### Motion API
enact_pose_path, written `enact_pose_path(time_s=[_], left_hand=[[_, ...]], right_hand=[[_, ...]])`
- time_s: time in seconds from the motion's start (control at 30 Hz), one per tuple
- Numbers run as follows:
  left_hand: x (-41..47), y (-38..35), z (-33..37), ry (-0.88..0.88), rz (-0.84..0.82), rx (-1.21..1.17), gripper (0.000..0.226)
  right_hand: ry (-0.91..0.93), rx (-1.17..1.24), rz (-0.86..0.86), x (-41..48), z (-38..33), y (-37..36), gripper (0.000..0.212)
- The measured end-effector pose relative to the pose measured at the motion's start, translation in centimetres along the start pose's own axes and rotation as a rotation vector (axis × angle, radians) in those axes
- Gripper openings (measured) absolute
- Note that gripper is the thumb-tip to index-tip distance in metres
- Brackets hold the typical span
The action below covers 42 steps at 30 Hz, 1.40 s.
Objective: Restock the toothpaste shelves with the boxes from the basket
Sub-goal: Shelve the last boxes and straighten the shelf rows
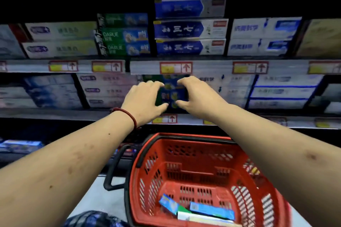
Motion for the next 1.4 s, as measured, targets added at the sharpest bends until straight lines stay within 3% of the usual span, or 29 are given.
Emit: enact_pose_path(time_s=[0.27, 0.67, 1.17, 1.4], left_hand=[[-3.1, -10.4, 5.1, -0.042, -0.175, 0.031, 0.069], [-7.2, -25.3, 6.6, -0.071, -0.536, 0.079, 0.074], [-9.0, -40.4, 10.2, -0.353, -0.914, 0.202, 0.065], [-12.2, -45.6, 9.5, -0.396, -1.12, 0.226, 0.042]], right_hand=[[-0.117, -0.024, -0.175, -8.0, 6.7, -7.5, 0.072], [-0.269, 0.077, -0.481, -15.2, 13.9, -21.0, 0.079], [-0.471, 0.166, -0.922, -19.9, 20.3, -33.2, 0.078], [-0.471, 0.208, -1.12, -20.7, 21.1, -37.3, 0.052]])
Point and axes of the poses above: each hand's wrist, its own x-axis towards the middle knuckle, its own y-axis out of the back of the hand, z = x × y, the point moved 2 cm from there along x, towards the middle knuckle, and after that the axes turned 10 degrees about y, right-handed, at the moved point
